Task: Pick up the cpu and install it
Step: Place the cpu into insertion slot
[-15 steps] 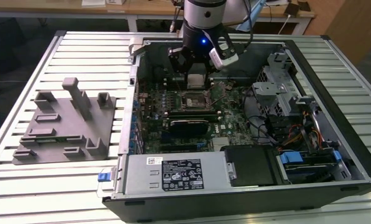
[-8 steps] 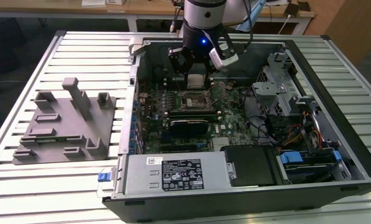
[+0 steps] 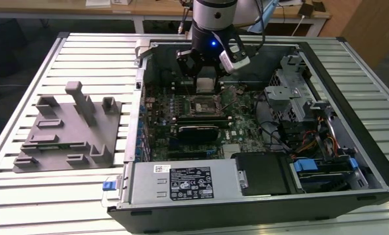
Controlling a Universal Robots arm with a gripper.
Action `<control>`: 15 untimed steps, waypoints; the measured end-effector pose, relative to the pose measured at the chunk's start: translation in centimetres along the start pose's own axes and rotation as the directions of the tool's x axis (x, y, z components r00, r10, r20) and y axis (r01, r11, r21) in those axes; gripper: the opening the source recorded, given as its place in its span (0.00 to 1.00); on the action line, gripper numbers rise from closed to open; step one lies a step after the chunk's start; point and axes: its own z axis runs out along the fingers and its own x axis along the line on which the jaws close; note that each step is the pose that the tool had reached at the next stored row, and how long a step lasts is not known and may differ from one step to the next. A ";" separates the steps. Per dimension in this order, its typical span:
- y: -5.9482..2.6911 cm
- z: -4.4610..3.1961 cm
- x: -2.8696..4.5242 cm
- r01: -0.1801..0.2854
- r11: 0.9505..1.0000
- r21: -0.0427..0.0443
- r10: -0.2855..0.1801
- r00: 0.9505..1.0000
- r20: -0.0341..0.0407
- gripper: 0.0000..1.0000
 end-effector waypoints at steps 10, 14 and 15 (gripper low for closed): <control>0.00 0.07 0.00 -0.160 0.987 0.001 0.160 0.987 0.011 0.54; -0.01 0.11 0.00 -0.232 0.973 0.001 0.232 0.973 0.016 0.54; -0.01 0.12 0.00 -0.250 0.968 0.001 0.250 0.968 0.017 0.54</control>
